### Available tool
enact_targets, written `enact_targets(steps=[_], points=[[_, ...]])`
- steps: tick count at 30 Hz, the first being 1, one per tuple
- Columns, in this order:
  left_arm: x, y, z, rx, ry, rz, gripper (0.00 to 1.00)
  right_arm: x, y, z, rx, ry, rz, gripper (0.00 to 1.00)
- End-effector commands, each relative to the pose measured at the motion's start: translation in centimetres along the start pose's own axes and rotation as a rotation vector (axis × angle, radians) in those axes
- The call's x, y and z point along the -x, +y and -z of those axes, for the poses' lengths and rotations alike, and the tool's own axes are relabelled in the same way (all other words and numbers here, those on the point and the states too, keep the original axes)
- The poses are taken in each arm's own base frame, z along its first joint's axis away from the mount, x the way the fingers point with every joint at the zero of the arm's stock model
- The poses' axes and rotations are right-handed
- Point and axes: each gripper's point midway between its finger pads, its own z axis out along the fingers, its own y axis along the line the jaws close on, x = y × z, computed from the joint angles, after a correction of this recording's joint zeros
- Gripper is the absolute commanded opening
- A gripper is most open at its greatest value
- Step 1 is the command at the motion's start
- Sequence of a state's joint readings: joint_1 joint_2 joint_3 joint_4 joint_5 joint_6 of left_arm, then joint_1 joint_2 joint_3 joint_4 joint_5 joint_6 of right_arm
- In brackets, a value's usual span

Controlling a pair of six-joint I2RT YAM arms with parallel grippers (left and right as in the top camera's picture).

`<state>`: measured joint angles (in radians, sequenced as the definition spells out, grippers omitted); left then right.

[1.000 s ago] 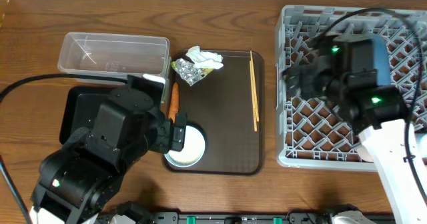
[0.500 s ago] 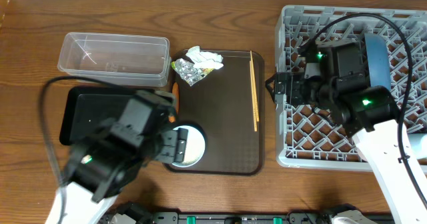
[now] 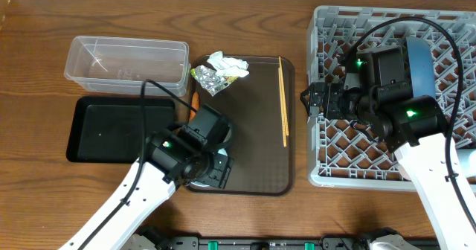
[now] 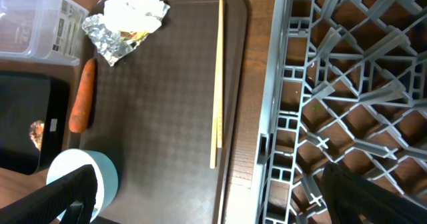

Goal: Sort waste into correct bins and load items into the dishwasher rack
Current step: 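Grasp the small pale-blue bowl of rice with the left gripper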

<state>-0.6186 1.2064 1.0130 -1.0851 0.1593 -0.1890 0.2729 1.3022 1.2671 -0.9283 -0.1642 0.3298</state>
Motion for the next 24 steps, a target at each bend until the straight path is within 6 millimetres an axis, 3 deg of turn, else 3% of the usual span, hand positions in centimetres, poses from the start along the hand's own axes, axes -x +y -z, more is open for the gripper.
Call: enact_targets(steps=[1, 8, 14, 17, 24], points=[[0.1, -0.3, 0.0, -0.012, -0.002, -0.052, 0.69, 0.1, -0.1, 0.5, -0.004, -0.006, -0.013, 0.99], [1.7, -0.8, -0.2, -0.025, -0.057, -0.063, 0.69, 0.0, -0.1, 0.5, -0.005, -0.001, -0.014, 0.99], [1.0, -0.5, -1.2, -0.010, 0.006, -0.069, 0.69, 0.1, -0.1, 0.5, -0.003, -0.007, -0.013, 0.99], [0.7, -0.4, -1.3, -0.007, 0.023, -0.115, 0.77, 0.1, -0.1, 0.5, -0.003, -0.007, -0.013, 0.99], [0.6, -0.4, -1.2, -0.006, 0.029, -0.143, 0.78, 0.1, -0.1, 0.5, -0.003, -0.007, -0.013, 0.99]])
